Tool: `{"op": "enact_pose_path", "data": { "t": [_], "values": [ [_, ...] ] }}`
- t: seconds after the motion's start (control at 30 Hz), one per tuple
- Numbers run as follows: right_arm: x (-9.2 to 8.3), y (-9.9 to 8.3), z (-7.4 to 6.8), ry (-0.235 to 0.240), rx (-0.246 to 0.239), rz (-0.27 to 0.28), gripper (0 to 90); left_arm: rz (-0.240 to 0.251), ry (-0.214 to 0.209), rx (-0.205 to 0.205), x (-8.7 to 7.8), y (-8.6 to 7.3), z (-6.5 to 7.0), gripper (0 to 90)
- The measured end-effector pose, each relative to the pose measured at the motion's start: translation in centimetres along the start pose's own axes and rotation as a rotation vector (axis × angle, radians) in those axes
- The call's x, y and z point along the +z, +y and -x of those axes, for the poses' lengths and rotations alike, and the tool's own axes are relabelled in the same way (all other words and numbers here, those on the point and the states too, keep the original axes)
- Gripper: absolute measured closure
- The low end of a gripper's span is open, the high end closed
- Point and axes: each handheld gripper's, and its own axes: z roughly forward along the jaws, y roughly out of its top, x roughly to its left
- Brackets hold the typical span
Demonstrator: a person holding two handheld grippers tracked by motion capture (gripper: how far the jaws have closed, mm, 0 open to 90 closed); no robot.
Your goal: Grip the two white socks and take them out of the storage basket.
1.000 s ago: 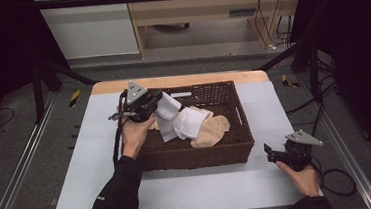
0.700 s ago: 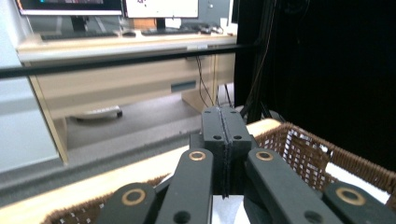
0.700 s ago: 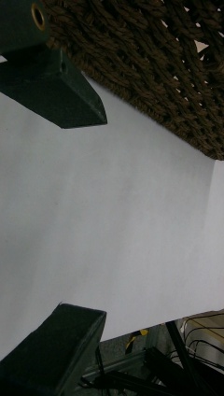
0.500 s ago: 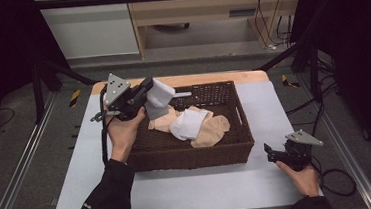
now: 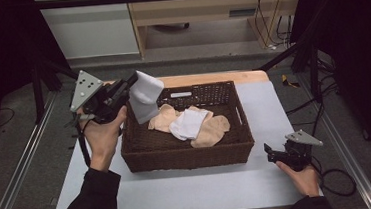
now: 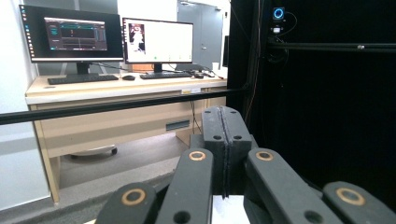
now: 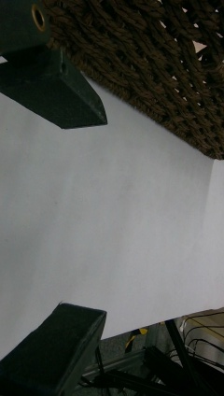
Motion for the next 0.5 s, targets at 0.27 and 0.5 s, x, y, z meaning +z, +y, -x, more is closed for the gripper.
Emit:
{"op": "enact_pose_path", "data": {
  "t": [0.27,0.5],
  "values": [
    [0.0,0.0,0.0,-0.002,-0.002,-0.001,7.1,0.032,0.037,-0.01,-3.1,1.0,-1.8,89.3],
    [0.0,0.0,0.0,-0.005,-0.005,-0.003,7.1,0.053,0.084,-0.031,-6.1,1.0,-3.9,89.3]
  ]
}}
